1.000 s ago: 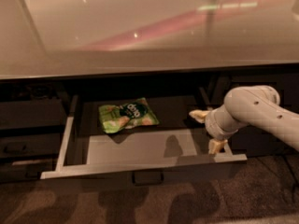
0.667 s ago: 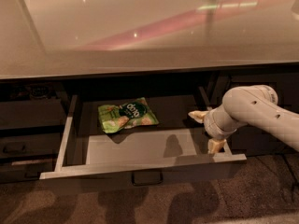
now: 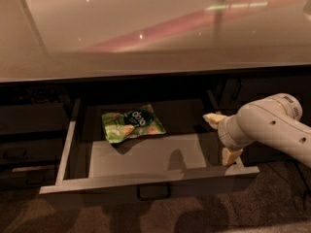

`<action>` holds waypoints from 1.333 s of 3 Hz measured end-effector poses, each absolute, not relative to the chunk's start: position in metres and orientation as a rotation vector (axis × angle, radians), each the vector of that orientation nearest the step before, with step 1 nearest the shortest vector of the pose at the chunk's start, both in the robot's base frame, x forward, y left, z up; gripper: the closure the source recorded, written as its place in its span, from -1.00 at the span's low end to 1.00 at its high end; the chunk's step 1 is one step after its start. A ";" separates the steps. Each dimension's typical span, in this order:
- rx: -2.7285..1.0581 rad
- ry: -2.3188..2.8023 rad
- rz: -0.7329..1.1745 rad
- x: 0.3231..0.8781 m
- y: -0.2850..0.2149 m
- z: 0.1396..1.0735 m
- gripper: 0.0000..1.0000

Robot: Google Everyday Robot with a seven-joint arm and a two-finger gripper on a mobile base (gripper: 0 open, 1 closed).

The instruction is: Open top drawer

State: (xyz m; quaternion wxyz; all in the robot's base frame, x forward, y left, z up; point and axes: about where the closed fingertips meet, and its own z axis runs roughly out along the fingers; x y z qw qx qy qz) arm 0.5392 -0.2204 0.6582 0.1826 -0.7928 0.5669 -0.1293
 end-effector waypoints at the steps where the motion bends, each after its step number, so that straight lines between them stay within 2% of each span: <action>1: -2.247 1.556 -0.288 0.522 -0.220 0.651 -1.00; 2: -2.245 1.508 -0.223 0.499 -0.214 0.648 -1.00; 3: -2.312 1.434 -0.187 0.450 -0.211 0.630 -1.00; 4: -2.329 1.426 -0.185 0.442 -0.210 0.627 -1.00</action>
Offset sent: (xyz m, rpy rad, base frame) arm -0.2058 0.0102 -0.0880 0.1337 0.1934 0.3793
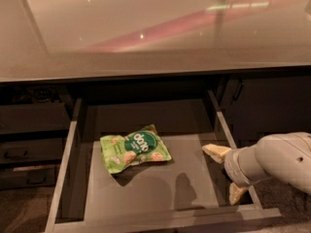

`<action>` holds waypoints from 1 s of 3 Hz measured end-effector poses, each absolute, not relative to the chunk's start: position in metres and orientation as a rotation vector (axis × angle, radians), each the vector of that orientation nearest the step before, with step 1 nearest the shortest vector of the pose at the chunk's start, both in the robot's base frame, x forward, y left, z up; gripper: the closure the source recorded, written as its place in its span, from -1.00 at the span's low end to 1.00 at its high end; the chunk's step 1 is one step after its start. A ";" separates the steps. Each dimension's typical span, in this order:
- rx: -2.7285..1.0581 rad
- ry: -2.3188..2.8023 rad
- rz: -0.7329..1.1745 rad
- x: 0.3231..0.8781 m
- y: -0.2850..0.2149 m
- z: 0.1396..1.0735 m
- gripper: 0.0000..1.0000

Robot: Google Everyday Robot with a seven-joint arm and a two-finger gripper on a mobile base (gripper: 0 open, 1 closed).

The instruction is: Open top drawer

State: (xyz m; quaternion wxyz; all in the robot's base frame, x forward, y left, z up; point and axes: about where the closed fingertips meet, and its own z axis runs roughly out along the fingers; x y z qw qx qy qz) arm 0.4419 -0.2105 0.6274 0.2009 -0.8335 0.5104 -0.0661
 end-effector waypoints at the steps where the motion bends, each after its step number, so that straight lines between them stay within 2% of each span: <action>1: -2.350 1.408 -0.243 0.437 -0.214 0.632 -1.00; 3: -2.301 1.439 -0.249 0.459 -0.217 0.659 -1.00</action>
Offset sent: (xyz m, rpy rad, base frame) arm -0.0050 -0.0037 0.0044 -0.0347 -0.0305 0.0097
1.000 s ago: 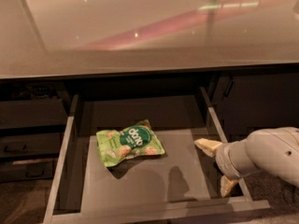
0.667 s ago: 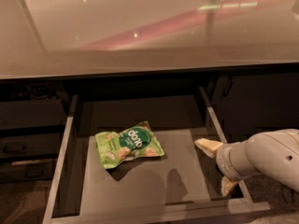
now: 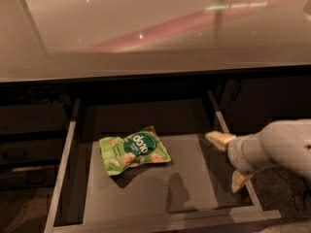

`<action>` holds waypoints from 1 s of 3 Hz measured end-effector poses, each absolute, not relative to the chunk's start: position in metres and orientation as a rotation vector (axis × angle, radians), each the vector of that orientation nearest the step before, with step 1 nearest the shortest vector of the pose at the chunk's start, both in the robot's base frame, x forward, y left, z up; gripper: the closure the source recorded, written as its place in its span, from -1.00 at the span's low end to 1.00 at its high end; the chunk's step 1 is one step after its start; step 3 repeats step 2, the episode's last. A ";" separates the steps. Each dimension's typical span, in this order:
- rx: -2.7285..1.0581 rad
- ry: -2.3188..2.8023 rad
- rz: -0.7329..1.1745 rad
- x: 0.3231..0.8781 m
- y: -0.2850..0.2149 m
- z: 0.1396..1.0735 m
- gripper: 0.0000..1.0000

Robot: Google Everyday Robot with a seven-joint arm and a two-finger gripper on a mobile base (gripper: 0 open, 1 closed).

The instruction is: Open top drawer

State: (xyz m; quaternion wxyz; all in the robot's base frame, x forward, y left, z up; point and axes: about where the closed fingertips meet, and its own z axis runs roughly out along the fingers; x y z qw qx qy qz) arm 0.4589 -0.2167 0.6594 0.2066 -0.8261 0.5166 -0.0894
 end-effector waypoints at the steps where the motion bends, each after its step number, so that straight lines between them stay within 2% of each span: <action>1: -2.241 1.459 -0.293 0.483 -0.219 0.705 -1.00; 3: -2.241 1.459 -0.293 0.483 -0.219 0.705 -1.00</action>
Offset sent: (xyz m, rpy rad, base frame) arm 0.0167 -0.0011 0.0334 0.0141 -0.0290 -0.0289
